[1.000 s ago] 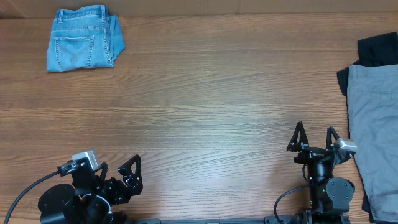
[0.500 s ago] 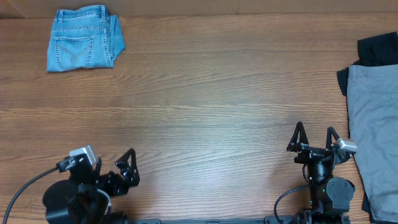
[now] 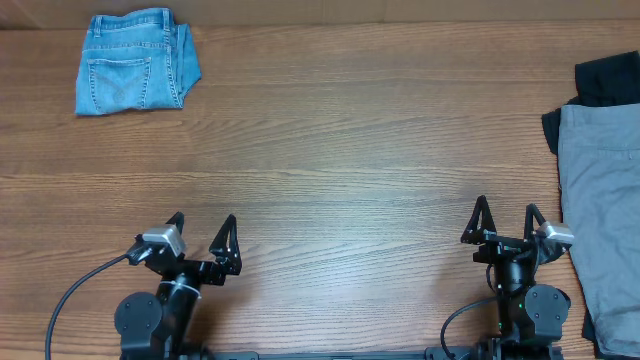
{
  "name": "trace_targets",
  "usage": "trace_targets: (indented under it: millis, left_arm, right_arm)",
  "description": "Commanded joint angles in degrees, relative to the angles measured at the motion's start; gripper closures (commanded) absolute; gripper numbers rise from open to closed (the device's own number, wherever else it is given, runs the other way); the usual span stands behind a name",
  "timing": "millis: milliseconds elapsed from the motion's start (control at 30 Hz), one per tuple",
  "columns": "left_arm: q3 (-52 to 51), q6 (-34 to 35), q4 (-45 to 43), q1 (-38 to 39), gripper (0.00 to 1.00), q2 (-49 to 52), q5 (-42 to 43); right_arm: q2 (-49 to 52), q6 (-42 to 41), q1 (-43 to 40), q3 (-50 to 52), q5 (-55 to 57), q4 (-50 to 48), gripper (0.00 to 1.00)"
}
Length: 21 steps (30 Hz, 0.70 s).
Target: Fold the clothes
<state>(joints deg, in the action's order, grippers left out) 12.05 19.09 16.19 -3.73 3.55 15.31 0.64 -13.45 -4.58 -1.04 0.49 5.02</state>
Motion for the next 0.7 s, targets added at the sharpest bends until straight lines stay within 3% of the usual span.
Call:
trace_targets:
  millis: [0, 333, 467, 667]
  left_arm:
    - [-3.7, -5.5, -3.9, 0.4, 0.0, -2.1, -3.0]
    - [-11.8, -13.9, -12.9, 0.6, 0.0, -3.4, -4.2]
    - [-11.8, -22.7, -13.0, 1.7, 0.0, -3.4, -4.1]
    - [-11.8, -23.4, -12.8, 1.7, 0.0, -3.4, -5.0]
  right_arm:
    - [-0.5, 0.4, -0.3, 0.6, 0.7, -0.3, 0.0]
    - [-0.5, 0.4, -0.3, 0.6, 0.7, -0.3, 0.0]
    - [-0.5, 0.4, -0.3, 0.6, 0.7, -0.3, 0.0]
    - [-0.5, 0.4, -0.3, 0.6, 0.7, -0.3, 0.0]
